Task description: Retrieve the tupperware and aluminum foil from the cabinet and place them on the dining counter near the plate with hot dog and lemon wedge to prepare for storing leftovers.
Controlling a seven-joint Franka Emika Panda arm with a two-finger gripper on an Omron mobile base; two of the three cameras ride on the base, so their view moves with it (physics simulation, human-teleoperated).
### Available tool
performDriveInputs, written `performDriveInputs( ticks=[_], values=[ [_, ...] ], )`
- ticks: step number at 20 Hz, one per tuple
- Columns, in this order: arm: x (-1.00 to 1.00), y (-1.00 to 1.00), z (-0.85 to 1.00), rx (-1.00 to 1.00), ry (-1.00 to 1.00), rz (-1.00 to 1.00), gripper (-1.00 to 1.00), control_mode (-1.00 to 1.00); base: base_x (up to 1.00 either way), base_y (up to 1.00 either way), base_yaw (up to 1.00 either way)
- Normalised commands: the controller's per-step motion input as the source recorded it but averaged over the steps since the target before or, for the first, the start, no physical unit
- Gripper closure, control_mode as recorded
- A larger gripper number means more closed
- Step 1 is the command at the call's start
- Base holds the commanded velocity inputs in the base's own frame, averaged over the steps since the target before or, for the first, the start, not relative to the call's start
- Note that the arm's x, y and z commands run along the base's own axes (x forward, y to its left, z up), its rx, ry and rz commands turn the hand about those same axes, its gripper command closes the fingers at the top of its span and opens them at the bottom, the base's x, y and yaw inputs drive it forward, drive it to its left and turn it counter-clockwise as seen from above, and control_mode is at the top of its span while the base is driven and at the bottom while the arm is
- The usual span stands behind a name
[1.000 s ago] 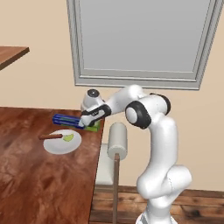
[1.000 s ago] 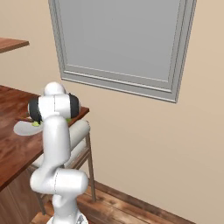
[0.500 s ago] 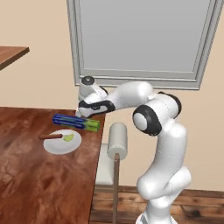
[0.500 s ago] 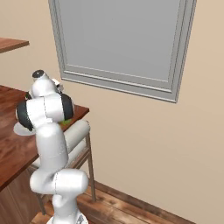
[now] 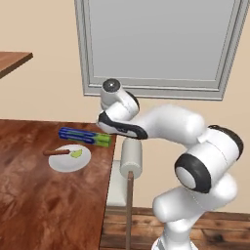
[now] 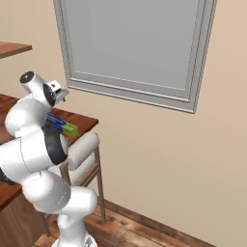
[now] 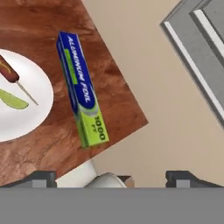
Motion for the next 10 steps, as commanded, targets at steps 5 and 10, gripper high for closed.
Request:
performDriveInputs(
  ticks=[5,10],
  values=[
    [-1.0,-0.77,0.76,0.03,-0.07,-0.18,-1.0,-1.0,0.0,0.0,0.0],
    [-1.0,-0.74,0.48,0.08,0.0,-0.28,-1.0,-1.0,0.0,0.0,0.0]
  ],
)
